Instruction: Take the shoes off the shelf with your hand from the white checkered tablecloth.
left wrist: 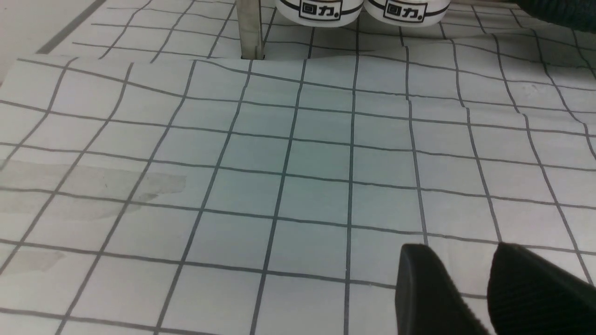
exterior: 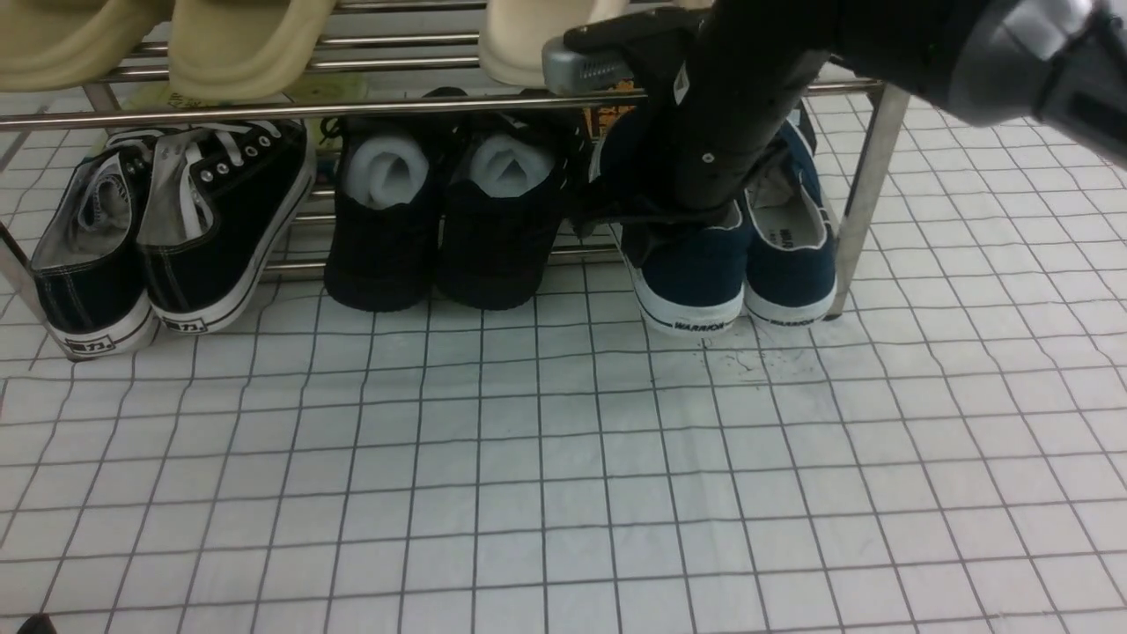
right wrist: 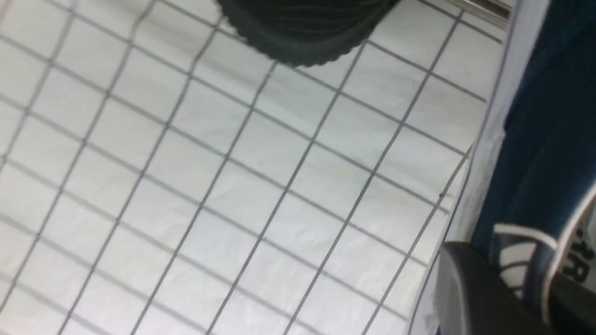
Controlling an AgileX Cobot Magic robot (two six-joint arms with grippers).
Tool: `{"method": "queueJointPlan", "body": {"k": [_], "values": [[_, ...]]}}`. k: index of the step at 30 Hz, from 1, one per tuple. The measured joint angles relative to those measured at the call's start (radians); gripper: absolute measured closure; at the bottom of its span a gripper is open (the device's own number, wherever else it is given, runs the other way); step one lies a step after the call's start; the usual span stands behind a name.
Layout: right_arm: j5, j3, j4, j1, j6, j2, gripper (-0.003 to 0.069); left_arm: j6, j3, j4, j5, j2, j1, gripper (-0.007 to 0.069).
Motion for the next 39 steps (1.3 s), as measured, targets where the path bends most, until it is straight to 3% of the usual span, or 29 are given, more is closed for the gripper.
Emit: {"method": "queueJointPlan", "body": {"k": [10, 20, 27, 39], "values": [[0.087, 0.027, -0.006, 0.069, 0.013, -0.094, 0.0629, 0.0, 0.0, 0.0, 0.0, 0.0, 0.0, 0.0384], [0.084, 0.36, 0.04, 0.093, 0.117, -0.308, 0.0629, 0.0, 0.0, 0.0, 0.0, 0.0, 0.0, 0.0384], [-0.051, 0.561, 0.079, 0.107, 0.125, -0.342, 0.0629, 0.0, 0.0, 0.0, 0.0, 0.0, 0.0, 0.0384], [-0.175, 0.58, 0.095, 0.107, 0.126, -0.268, 0.0627, 0.0, 0.0, 0.0, 0.0, 0.0, 0.0, 0.0384]]}}
